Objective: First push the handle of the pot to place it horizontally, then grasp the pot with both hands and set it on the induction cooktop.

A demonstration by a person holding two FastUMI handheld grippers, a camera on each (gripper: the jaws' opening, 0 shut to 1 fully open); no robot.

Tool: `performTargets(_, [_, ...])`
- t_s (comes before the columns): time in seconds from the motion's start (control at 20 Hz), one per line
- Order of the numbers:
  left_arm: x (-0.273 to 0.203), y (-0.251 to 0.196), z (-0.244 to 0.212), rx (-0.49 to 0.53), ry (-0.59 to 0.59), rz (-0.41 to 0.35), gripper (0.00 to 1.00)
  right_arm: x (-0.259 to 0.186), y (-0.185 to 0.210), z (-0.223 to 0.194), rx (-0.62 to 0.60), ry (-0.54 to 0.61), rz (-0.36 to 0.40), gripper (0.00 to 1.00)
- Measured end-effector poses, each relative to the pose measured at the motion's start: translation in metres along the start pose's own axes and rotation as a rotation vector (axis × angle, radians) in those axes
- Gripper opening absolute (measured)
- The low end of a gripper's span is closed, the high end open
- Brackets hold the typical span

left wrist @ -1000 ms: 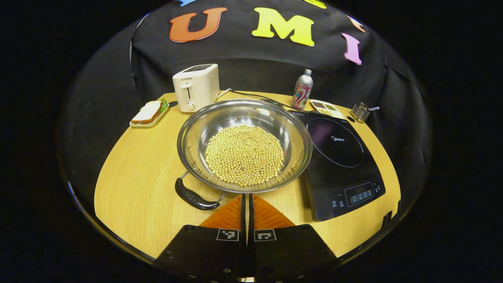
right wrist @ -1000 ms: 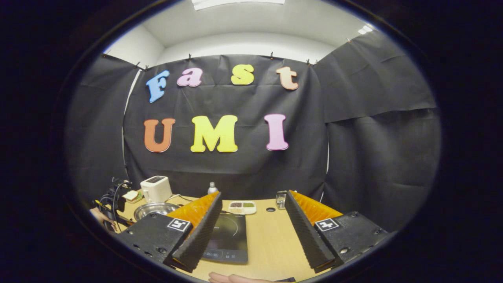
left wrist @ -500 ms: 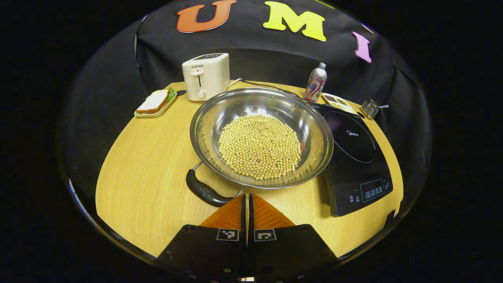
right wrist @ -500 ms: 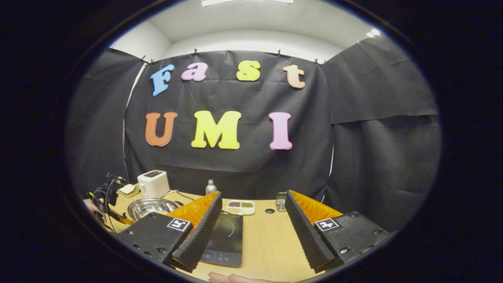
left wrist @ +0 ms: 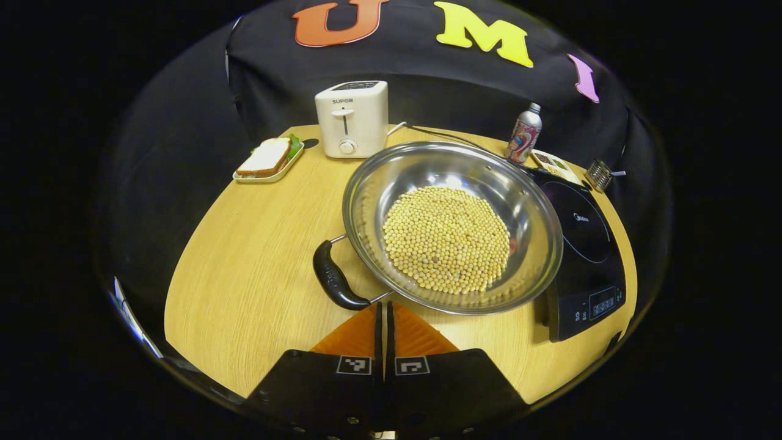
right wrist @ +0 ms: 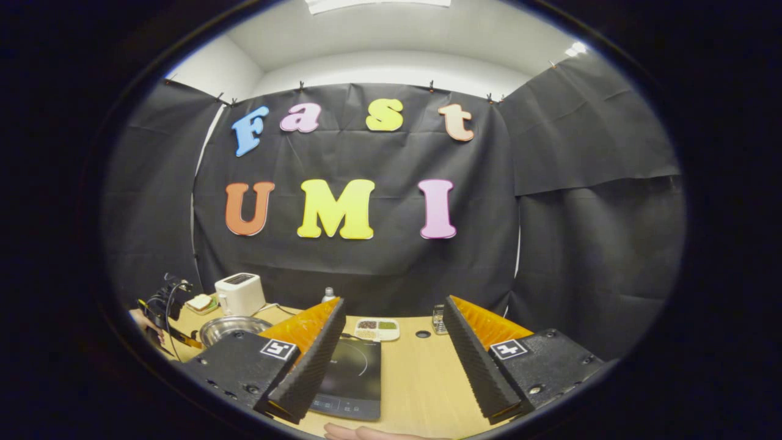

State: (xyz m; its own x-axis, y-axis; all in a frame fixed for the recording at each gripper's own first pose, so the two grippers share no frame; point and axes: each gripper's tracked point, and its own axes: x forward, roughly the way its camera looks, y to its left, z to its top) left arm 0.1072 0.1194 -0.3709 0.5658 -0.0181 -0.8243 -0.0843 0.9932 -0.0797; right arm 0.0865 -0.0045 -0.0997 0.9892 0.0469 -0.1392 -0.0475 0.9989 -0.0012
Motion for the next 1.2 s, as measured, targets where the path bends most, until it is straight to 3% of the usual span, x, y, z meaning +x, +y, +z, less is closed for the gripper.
performTargets(0.2, [0.01,0.013,0.01,-0.014,0.0,0.036,0.0,0.004,0.016,-0.006,0.025,0.016,0.036,1.0])
performTargets(0.55, [0.026,0.038,0.029,0.029,-0.034,0.132,0.0,0.01,0.015,-0.006,0.025,-0.002,0.008,0.99])
performTargets(0.6, [0.028,0.041,0.031,0.035,-0.036,0.143,0.1,0.012,0.017,-0.008,0.014,-0.001,0.011,0.99])
performTargets(0.65, [0.03,0.042,0.033,0.036,-0.042,0.151,0.0,0.013,0.019,-0.008,0.006,-0.001,0.013,0.99])
performTargets(0.8, [0.038,0.044,0.044,0.039,-0.059,0.168,0.0,0.016,0.026,-0.013,-0.007,0.001,0.025,0.99])
performTargets(0.85, [0.041,0.045,0.047,0.041,-0.063,0.174,0.1,0.018,0.028,-0.014,-0.012,0.004,0.027,0.99])
performTargets(0.9, [0.043,0.045,0.05,0.043,-0.066,0.18,0.0,0.02,0.028,-0.016,-0.015,0.006,0.025,0.99])
performTargets(1.05, [0.046,0.046,0.057,0.05,-0.073,0.19,0.0,0.024,0.034,-0.022,-0.019,0.022,0.027,0.99])
performTargets(1.1, [0.048,0.046,0.058,0.052,-0.076,0.189,0.1,0.026,0.037,-0.024,-0.018,0.027,0.029,0.99])
performTargets(1.15, [0.05,0.047,0.06,0.05,-0.078,0.189,0.0,0.027,0.039,-0.025,-0.02,0.032,0.031,0.99])
performTargets(1.2, [0.051,0.048,0.062,0.045,-0.081,0.185,0.0,0.028,0.042,-0.028,-0.023,0.038,0.031,0.99])
